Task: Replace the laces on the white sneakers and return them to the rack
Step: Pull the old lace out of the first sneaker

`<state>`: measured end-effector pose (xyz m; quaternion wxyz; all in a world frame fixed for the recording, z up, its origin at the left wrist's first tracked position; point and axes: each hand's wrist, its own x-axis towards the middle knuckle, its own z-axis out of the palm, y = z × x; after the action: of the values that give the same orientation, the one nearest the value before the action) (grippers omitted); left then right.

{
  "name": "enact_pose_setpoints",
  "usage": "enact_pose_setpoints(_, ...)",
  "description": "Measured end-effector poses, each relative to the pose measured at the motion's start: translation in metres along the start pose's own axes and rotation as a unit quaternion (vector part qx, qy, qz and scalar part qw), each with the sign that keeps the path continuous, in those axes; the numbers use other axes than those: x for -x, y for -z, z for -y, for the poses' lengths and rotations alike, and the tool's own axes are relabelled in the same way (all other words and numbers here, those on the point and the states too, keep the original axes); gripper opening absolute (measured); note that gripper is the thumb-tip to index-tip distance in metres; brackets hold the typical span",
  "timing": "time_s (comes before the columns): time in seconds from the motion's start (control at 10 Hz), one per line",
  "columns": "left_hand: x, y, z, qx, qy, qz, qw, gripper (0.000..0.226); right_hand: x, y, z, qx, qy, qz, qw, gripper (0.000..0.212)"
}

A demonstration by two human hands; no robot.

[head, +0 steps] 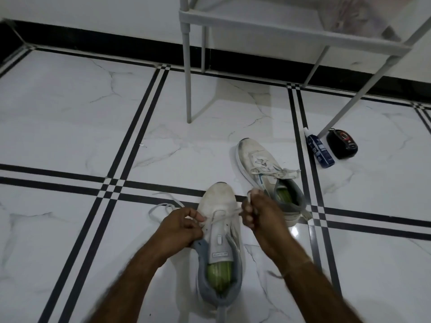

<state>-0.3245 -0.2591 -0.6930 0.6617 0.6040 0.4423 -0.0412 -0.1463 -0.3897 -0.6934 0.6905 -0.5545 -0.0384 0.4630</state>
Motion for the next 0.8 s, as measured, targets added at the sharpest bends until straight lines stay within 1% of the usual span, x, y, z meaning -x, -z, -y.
enact_pose_setpoints(0.1, -0.002, -0.001, -0.003, -0.002, 0.002, 0.009, 1.0, 0.029, -0.003, -0.001, -0.022, 0.49, 0.11, 0.069, 0.862, 0.025)
enact_pose_setpoints(0.2, -0.001, 0.0, -0.006, -0.005, 0.004, 0.015, 1.0, 0.031, -0.007, -0.007, -0.04, 0.577, 0.17, 0.09, 0.793, 0.029)
enact_pose_setpoints(0.3, 0.0, 0.002, -0.005, -0.005, 0.004, 0.021, 1.0, 0.031, -0.006, -0.011, -0.018, 0.059, 0.037, -0.031, 0.997, 0.03)
enact_pose_setpoints(0.4, 0.0, 0.001, -0.004, -0.004, 0.002, 0.024, 1.0, 0.03, -0.002, -0.004, -0.008, 0.027, 0.04, -0.002, 0.999, 0.026)
enact_pose_setpoints(0.5, 0.0, 0.0, -0.005, -0.011, -0.007, 0.031, 0.999, 0.03, -0.004, 0.001, -0.031, 0.53, 0.151, 0.103, 0.828, 0.018)
enact_pose_setpoints(0.6, -0.001, 0.0, -0.007, -0.024, -0.014, 0.026, 0.999, 0.031, -0.005, -0.005, -0.041, 0.477, 0.156, 0.07, 0.862, 0.018)
enact_pose_setpoints(0.7, -0.002, 0.0, -0.005, -0.028, -0.02, 0.024, 0.999, 0.03, -0.006, -0.006, -0.01, -0.081, 0.024, -0.066, 0.994, 0.027)
enact_pose_setpoints(0.8, -0.003, -0.001, -0.002, -0.032, -0.019, 0.026, 0.999, 0.03, -0.005, 0.001, -0.009, 0.243, 0.126, 0.017, 0.962, 0.024)
